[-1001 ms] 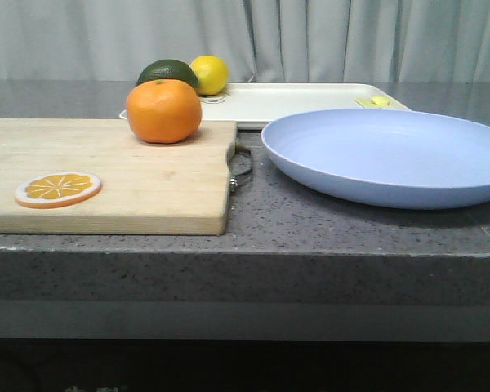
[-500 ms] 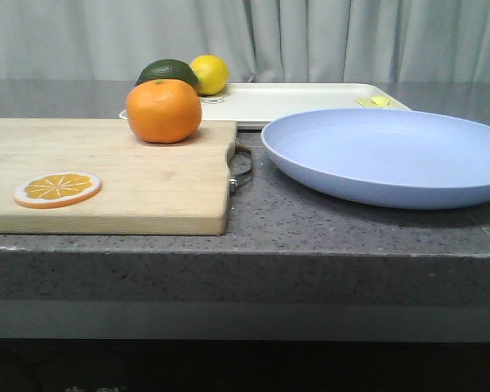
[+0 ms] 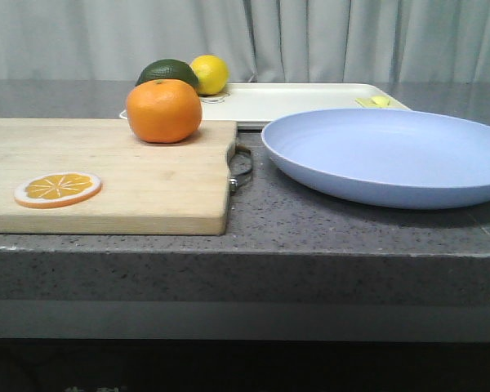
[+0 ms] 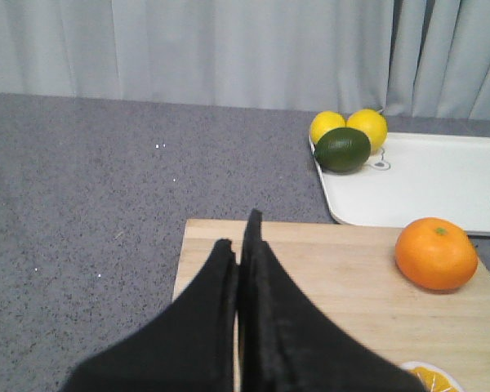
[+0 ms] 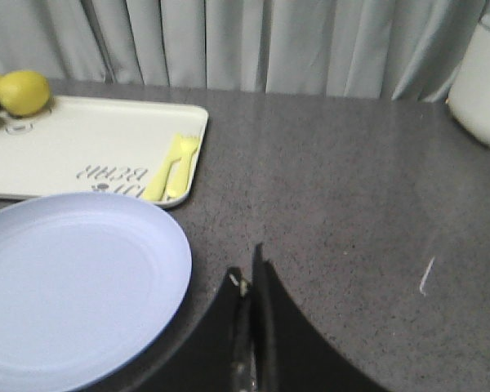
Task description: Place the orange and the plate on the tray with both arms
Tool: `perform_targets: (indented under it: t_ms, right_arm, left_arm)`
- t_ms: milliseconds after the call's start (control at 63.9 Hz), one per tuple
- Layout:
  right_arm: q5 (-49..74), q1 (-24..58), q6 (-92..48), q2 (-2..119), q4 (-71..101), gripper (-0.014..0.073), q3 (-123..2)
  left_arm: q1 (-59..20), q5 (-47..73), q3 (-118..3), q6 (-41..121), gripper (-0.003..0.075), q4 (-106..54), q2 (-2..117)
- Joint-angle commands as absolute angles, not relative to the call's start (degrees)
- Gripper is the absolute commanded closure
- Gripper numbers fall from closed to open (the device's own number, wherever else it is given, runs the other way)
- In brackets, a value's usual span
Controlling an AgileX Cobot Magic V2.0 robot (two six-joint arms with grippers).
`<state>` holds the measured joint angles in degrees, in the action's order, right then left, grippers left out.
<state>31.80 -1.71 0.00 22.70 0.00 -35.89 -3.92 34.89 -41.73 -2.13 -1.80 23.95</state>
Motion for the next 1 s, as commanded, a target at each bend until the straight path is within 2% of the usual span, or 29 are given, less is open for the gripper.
perform_targets:
  t_ms: [0,297,391,438,485,610,672,751,985]
  right_arm:
    - [28.6,-1.6,-0.6,26.0,-0.9,0.0662,-38.0]
    - [31.3,-1.6,-0.6,32.3,-0.8,0.0661,-38.0]
    - [32.2,-1.6,-0.6,33.4,-0.8,0.0604,-38.0]
    - [32.3,-1.6,-0.6,33.6,-0.7,0.0528,-38.0]
    - [32.4,-1.6,-0.6,33.6,-0.7,0.0424,-38.0]
    - [32.7,-1.6,-0.6,33.6,0.0,0.0103,-38.0]
    - [32.9,-1.1,-0.6,33.6,0.5,0.0008,-38.0]
    - [33.0,0.6,-0.6,33.6,0.8,-0.0031,-38.0]
    - [33.7,7.1,-2.1,33.6,0.8,-0.0029,-38.0]
  left_arm:
    - [-3.8,31.4,-43.3,-2.2,0.0738,-2.3,26.1]
    - [-3.8,30.5,-41.1,-2.2,0.0737,-2.3,29.5]
    - [-3.8,30.5,-41.1,-2.2,0.0727,-2.3,30.0]
    - [-3.8,30.4,-41.1,-2.2,0.0689,-2.2,30.2]
    - [-3.8,30.2,-41.1,-2.2,0.0619,-2.0,30.5]
    - [-3.9,29.5,-41.1,-1.8,0.035,-2.0,31.0]
    - [-5.2,28.9,-41.1,-1.8,0.022,-2.0,31.3]
    - [-8.8,28.3,-41.1,-1.7,0.0156,-2.0,32.2]
    - [-20.1,24.9,-42.9,-0.6,0.0153,-1.7,40.1]
